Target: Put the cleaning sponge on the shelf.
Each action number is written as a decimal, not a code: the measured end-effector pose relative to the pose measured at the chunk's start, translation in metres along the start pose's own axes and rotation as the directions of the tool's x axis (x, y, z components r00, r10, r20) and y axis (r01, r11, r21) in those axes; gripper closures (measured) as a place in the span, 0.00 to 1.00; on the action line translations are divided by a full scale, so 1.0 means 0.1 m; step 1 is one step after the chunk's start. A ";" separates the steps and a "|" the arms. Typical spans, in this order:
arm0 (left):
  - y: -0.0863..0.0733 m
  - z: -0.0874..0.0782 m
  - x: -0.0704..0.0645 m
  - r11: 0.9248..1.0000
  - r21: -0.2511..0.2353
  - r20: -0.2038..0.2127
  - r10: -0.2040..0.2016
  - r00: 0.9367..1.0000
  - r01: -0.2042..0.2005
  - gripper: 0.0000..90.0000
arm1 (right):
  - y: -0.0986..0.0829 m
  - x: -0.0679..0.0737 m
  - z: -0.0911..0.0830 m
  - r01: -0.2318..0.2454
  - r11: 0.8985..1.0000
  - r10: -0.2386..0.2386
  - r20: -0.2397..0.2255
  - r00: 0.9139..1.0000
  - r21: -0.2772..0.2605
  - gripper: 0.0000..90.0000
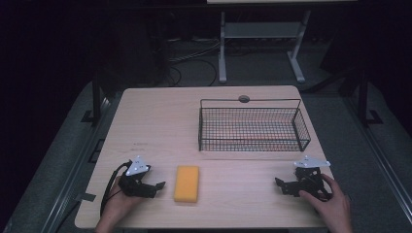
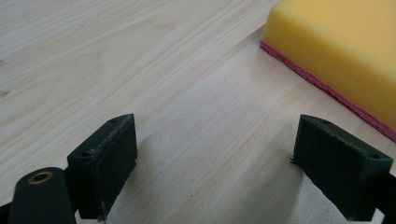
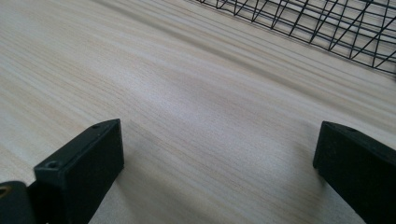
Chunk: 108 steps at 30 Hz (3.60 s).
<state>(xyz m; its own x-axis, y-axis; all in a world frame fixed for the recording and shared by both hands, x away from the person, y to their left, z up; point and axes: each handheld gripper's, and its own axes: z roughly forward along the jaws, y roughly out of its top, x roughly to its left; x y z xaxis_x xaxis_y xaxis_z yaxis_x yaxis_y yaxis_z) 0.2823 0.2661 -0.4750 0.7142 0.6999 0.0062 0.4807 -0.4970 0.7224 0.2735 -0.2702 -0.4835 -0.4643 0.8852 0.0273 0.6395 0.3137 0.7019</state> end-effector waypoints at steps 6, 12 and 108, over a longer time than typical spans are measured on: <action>0.00 -0.01 0.00 1.000 0.000 -0.003 -0.003 1.000 0.003 0.15 | 0.00 0.00 0.00 0.000 1.000 0.000 0.000 1.000 0.000 0.01; 0.00 -0.04 -0.03 1.000 0.006 -0.007 -0.001 1.000 0.001 0.22 | 0.00 0.00 0.00 0.000 1.000 0.000 0.000 1.000 0.000 0.01; 0.91 0.48 -0.46 0.989 0.093 0.220 0.092 0.971 -0.115 1.00 | 0.00 0.01 0.00 -0.007 1.000 0.007 0.004 1.000 0.001 0.01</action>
<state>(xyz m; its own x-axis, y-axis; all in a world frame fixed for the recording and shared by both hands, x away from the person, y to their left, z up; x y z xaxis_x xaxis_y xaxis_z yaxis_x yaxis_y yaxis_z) 0.3180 0.1645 -0.4432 0.8498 0.5211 -0.0795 0.4409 -0.6198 0.6492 0.2727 -0.2693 -0.4834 -0.4574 0.8888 0.0291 0.6435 0.3082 0.7007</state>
